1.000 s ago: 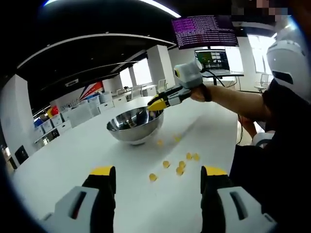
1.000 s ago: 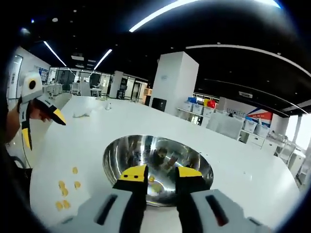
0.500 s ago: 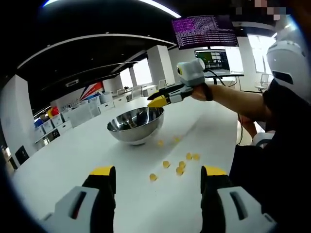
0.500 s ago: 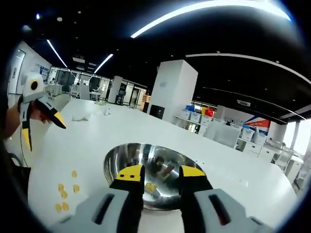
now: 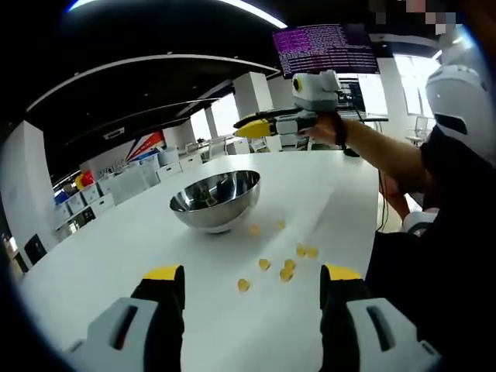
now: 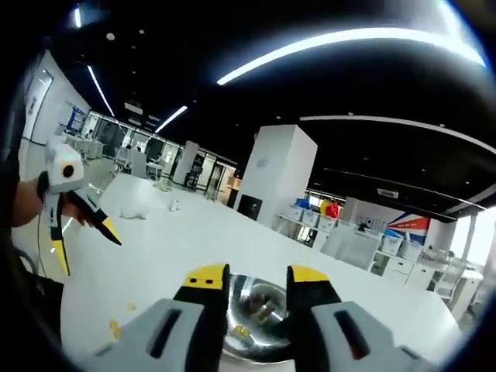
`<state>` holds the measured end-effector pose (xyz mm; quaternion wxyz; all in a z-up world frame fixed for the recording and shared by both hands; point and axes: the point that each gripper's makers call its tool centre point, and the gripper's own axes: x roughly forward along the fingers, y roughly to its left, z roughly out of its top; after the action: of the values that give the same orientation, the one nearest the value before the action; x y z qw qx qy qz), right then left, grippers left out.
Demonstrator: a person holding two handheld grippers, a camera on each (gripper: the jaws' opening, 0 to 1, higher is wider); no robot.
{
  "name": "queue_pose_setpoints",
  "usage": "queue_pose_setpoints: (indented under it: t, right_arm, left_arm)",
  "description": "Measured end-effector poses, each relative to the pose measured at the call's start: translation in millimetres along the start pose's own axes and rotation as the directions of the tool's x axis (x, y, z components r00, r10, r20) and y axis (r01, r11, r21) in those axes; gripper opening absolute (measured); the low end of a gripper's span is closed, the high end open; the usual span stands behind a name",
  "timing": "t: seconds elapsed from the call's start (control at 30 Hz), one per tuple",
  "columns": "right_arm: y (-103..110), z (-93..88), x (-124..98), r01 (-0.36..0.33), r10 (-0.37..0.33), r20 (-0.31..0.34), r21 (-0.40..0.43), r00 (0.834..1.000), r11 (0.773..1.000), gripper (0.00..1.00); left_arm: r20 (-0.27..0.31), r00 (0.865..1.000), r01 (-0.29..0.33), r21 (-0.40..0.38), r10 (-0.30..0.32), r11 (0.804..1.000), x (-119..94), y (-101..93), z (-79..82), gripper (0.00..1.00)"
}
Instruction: Pick up the QQ candy scattered on the table and place it into the stainless steel bowl on the table
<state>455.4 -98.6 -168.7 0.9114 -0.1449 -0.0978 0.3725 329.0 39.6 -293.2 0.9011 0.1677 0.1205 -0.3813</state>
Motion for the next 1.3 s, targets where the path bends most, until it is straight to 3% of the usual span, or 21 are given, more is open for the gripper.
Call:
queue_pose_setpoints:
  t: [0.1, 0.27, 0.47, 0.63, 0.73, 0.87, 1.0, 1.13, 1.3]
  right_arm:
    - [5, 30.5, -12, 0.000, 0.001, 0.066, -0.027, 0.998, 1.000, 0.29]
    - [14, 64.8, -33, -0.010, 0.015, 0.150, -0.034, 0.989, 0.999, 0.29]
    - [23, 72.0, -53, -0.032, 0.035, 0.176, -0.017, 0.984, 0.999, 0.29]
    - [30, 41.3, -57, -0.053, 0.048, 0.119, 0.033, 0.992, 0.998, 0.29]
    - [34, 7.8, -54, -0.049, 0.047, 0.032, 0.058, 0.998, 0.997, 0.29]
    - [42, -29.6, -52, -0.050, 0.054, -0.031, 0.102, 0.998, 0.994, 0.29]
    - [52, -65.6, -50, -0.058, 0.071, -0.100, 0.134, 0.992, 0.989, 0.28]
    - [64, -96.0, -48, -0.074, 0.107, -0.165, 0.193, 0.980, 0.978, 0.21]
    - [76, -129.0, -42, -0.076, 0.123, -0.231, 0.201, 0.965, 0.977, 0.19]
  left_arm:
    - [-0.001, 1.000, 0.000, 0.001, 0.000, 1.000, 0, -0.2, 0.0, 0.71]
    - [0.001, 1.000, 0.001, 0.003, -0.001, 1.000, 0, -0.8, 1.0, 0.71]
    - [0.006, 1.000, 0.001, 0.005, -0.001, 1.000, 0, -0.5, 2.5, 0.71]
    - [0.006, 1.000, 0.001, 0.004, -0.001, 1.000, 0, 0.1, 2.1, 0.71]
    - [0.003, 1.000, -0.001, 0.007, 0.001, 1.000, 0, 0.7, 1.8, 0.71]
    - [0.007, 1.000, -0.001, 0.008, 0.001, 1.000, -1, 0.9, 4.0, 0.71]
    - [0.005, 1.000, -0.002, 0.009, 0.002, 1.000, -1, 0.7, 4.1, 0.71]
    - [0.000, 1.000, -0.002, 0.012, 0.002, 1.000, 0, -0.2, 3.7, 0.71]
    - [0.001, 1.000, 0.000, 0.011, 0.000, 1.000, 0, -1.4, 3.9, 0.71]
